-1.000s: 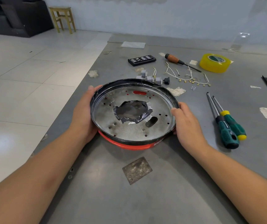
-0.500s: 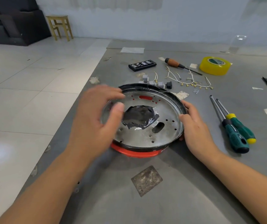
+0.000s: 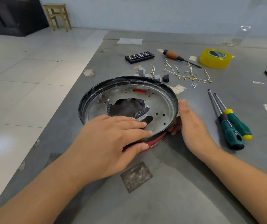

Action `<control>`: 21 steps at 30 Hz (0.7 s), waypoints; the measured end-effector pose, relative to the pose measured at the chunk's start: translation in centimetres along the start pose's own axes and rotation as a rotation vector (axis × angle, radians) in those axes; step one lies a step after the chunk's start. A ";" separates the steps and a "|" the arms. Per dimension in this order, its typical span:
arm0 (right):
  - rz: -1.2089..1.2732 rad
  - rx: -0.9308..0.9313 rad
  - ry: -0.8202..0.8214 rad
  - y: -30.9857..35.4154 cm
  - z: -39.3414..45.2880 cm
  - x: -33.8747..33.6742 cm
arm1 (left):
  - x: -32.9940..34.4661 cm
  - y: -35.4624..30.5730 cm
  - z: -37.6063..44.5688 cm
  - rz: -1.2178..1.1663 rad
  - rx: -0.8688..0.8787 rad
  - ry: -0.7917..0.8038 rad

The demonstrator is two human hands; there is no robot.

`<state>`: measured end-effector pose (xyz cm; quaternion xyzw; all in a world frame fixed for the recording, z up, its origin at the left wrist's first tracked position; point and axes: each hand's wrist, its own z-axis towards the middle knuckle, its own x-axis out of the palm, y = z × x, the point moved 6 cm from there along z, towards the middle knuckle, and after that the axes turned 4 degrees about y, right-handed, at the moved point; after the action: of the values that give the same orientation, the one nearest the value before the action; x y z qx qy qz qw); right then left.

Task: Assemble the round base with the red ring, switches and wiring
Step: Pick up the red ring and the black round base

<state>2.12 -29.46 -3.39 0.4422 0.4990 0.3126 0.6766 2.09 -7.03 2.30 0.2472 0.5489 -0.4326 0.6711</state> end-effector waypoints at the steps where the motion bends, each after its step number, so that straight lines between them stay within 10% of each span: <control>1: 0.029 0.008 0.013 -0.2 0.1 0.0 | -0.4 0.3 -0.1 -0.016 0.010 0.007; 21: -0.033 -0.057 0.078 -0.3 0.6 0.0 | -0.9 4.0 -1.5 -0.184 -0.079 0.288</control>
<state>2.63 -29.76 -3.57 0.4018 0.5232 0.3324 0.6740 4.71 -3.55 2.22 0.2287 0.6765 -0.4305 0.5521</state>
